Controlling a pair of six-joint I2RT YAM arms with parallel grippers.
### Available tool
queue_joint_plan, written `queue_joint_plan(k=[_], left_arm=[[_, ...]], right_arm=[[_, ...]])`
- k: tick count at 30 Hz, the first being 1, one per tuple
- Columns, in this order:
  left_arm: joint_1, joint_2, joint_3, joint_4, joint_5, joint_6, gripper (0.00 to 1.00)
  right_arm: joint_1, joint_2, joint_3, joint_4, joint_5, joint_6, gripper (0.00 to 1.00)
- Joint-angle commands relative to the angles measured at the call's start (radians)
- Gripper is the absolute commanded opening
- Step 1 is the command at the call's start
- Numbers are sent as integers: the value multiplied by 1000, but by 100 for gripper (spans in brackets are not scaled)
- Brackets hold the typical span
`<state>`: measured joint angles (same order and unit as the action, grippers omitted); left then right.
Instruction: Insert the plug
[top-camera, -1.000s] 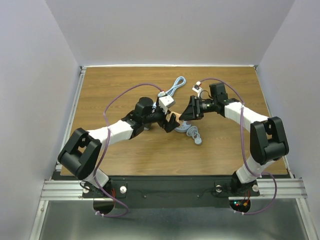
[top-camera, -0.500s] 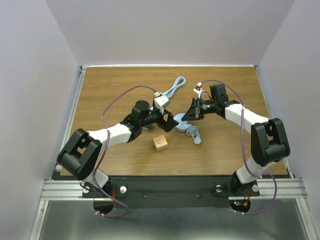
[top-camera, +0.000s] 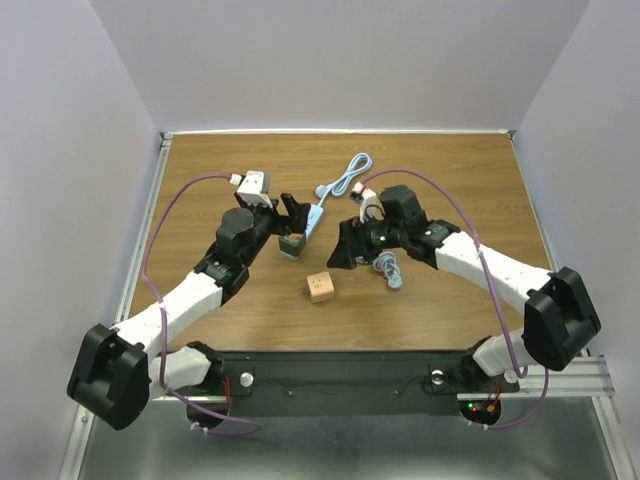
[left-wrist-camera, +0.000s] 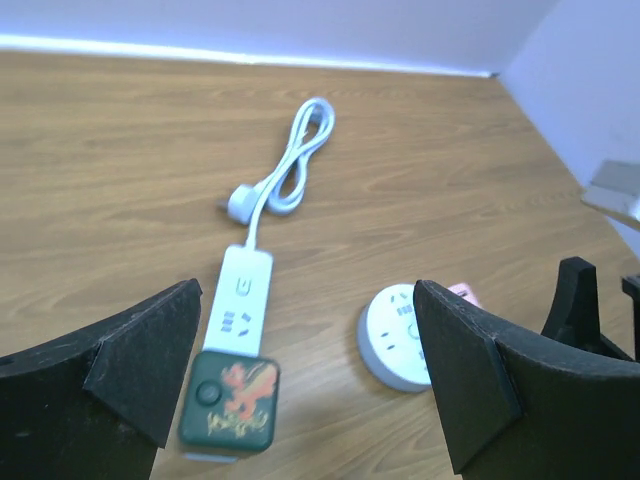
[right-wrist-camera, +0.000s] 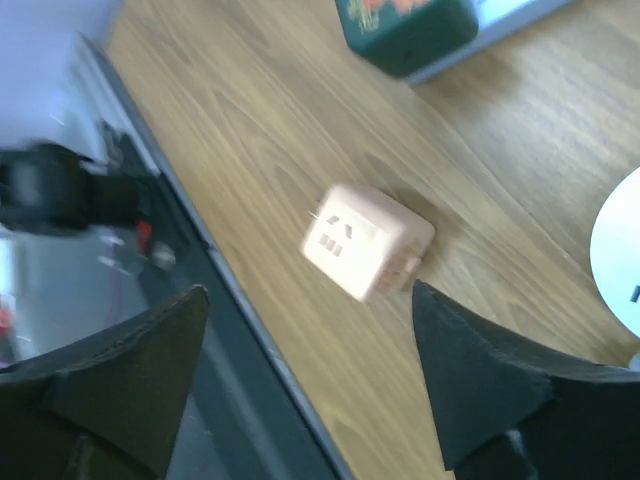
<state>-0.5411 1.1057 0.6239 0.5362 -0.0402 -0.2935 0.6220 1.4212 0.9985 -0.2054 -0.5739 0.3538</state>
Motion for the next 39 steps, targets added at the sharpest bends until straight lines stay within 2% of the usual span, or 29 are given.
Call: queue_joint_plan(k=[1,6,12,14,17,24,31,36,39], left_arm=[[3,-35,-76,-74,5,-55,99],[-13,-90,-157,-44,150,3,99],[-106,-153,-274,56,213,105,99],[-115,-155,-292,109,261,105,99],[-129,-107,-268,93,299,120,99],[-253,3,-233,38,191,131,99],[-293,92,-190,-12,134,139,99],[-330,137,-158,-41,18,132,99],[-338,151,-151,-56,19,129,99]], right_arm=[[57,33,-34,64,120,-94,90],[58,97,18,84,177,-18,93],[55,88,12,83,302,39,95],[45,75,9,83,301,34,96],[28,44,5,83,276,40,97],[-60,-60,-37,83,260,63,100],[-160,-122,-63,83,192,56,100],[-179,-134,-67,84,158,47,100],[-188,-140,-73,84,146,37,100]])
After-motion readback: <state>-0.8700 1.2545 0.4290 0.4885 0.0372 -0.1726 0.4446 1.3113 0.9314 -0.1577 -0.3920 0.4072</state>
